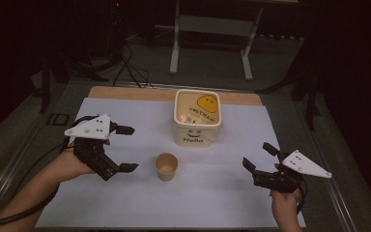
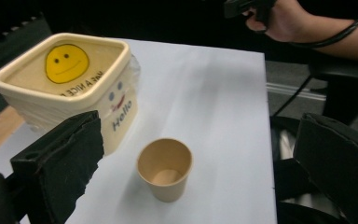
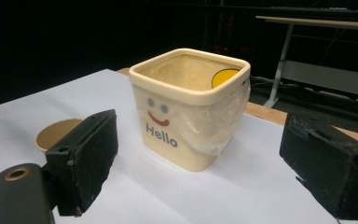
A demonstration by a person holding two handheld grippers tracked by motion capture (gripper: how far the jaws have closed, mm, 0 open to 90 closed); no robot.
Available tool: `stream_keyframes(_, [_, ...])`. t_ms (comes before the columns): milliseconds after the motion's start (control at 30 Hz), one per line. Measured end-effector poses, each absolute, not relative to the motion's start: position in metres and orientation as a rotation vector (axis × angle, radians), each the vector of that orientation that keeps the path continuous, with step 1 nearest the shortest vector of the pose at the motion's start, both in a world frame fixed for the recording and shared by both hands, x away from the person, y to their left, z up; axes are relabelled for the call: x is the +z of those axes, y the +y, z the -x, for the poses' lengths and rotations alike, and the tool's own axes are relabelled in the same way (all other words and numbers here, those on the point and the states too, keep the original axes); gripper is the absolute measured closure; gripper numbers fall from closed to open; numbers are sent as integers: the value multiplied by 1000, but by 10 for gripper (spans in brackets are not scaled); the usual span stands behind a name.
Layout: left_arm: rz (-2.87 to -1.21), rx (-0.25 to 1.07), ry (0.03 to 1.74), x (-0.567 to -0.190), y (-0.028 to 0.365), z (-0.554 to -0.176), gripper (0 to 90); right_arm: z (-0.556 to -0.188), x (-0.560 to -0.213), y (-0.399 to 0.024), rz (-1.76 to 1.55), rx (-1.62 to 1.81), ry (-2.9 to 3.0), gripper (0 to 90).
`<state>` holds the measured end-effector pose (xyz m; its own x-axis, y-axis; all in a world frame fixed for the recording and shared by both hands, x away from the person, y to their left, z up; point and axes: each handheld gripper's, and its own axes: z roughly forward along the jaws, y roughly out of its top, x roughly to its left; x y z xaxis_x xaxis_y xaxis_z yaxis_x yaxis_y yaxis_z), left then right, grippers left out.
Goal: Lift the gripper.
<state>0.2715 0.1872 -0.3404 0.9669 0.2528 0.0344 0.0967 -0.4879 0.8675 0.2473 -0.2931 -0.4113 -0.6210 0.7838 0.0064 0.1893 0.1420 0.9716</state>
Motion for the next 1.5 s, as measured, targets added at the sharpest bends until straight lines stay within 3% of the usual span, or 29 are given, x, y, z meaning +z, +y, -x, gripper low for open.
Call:
stream_keyframes(1033, [-2295,72,96,-386,123,-288,80,-248,-413,-291,-925,1492,1932,115])
stream_keyframes(1267, [-2346,71,65,-399,113,-290,208,-249,-414,-290,-924,1493,1942,115])
stream_keyframes(1500, [-2403,41,86,-415,105,-299,456,-250,-414,-290,-928,1490,1947,115])
